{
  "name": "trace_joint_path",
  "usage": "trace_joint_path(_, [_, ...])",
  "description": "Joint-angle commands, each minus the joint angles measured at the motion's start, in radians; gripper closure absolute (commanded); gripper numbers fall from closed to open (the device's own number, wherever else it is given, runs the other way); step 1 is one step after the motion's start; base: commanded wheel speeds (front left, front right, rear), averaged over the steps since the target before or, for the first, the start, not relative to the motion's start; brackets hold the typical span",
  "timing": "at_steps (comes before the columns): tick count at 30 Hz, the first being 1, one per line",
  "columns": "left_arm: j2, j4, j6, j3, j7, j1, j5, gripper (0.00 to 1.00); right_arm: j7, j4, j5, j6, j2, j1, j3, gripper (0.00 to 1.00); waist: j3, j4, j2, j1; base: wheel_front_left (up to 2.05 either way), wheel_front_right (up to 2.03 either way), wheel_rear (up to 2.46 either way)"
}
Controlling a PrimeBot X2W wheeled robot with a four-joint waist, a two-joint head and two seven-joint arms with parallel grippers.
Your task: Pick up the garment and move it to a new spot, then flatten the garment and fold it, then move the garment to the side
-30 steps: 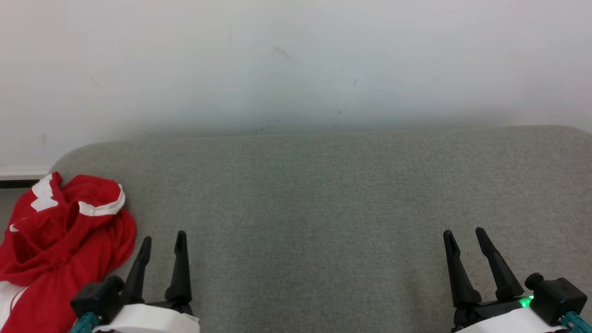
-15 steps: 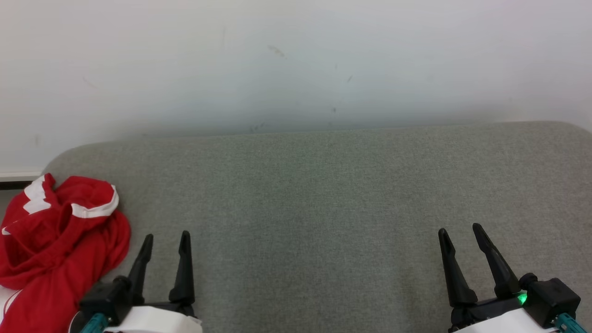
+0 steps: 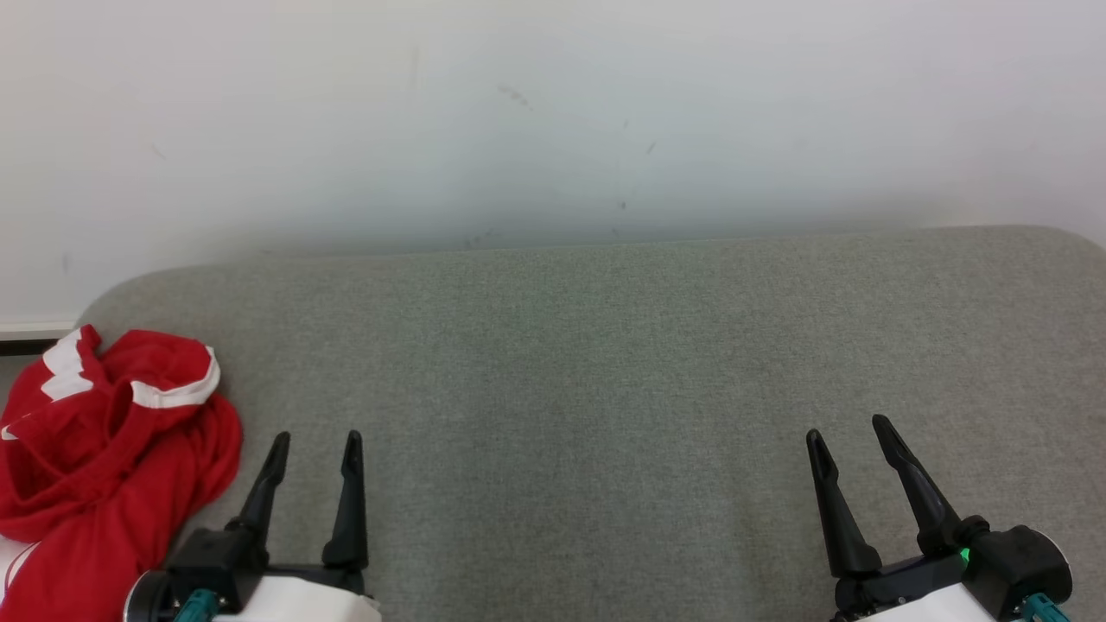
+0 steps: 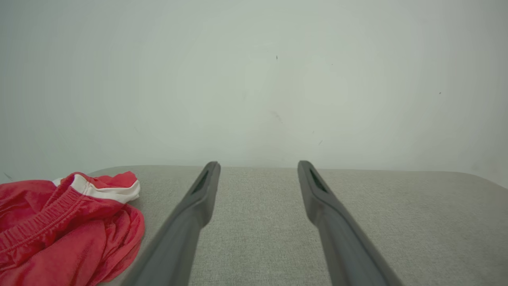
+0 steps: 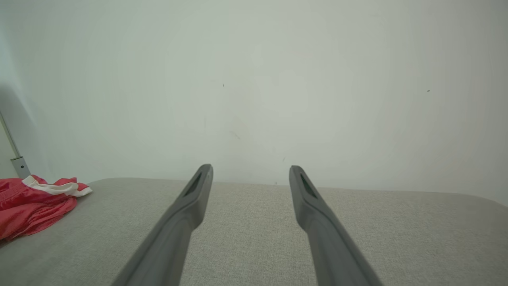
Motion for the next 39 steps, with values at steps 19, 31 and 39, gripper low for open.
trace_joint_path(19, [0.007, 0.01, 0.003, 0.002, -0.016, -0.003, 0.044, 0.0, -0.017, -0.004, -0.015, 0.001, -0.003, -0.003, 0.007, 0.0, -0.004, 0.002, -0.0001, 0.0, 0.0, 0.0, 0.0])
trace_joint_path(31, [0.007, 0.019, 0.008, 0.007, -0.016, -0.008, 0.03, 0.0, -0.017, -0.005, -0.01, 0.001, 0.004, 0.003, -0.011, 0.0, -0.002, 0.011, -0.0001, 0.0, 0.0, 0.0, 0.0])
trace_joint_path(39, [0.006, 0.023, 0.003, 0.022, -0.015, -0.005, 0.039, 0.0, -0.016, 0.003, 0.001, 0.001, 0.012, 0.01, -0.028, 0.0, 0.003, 0.063, -0.0001, 0.0, 0.0, 0.0, 0.0])
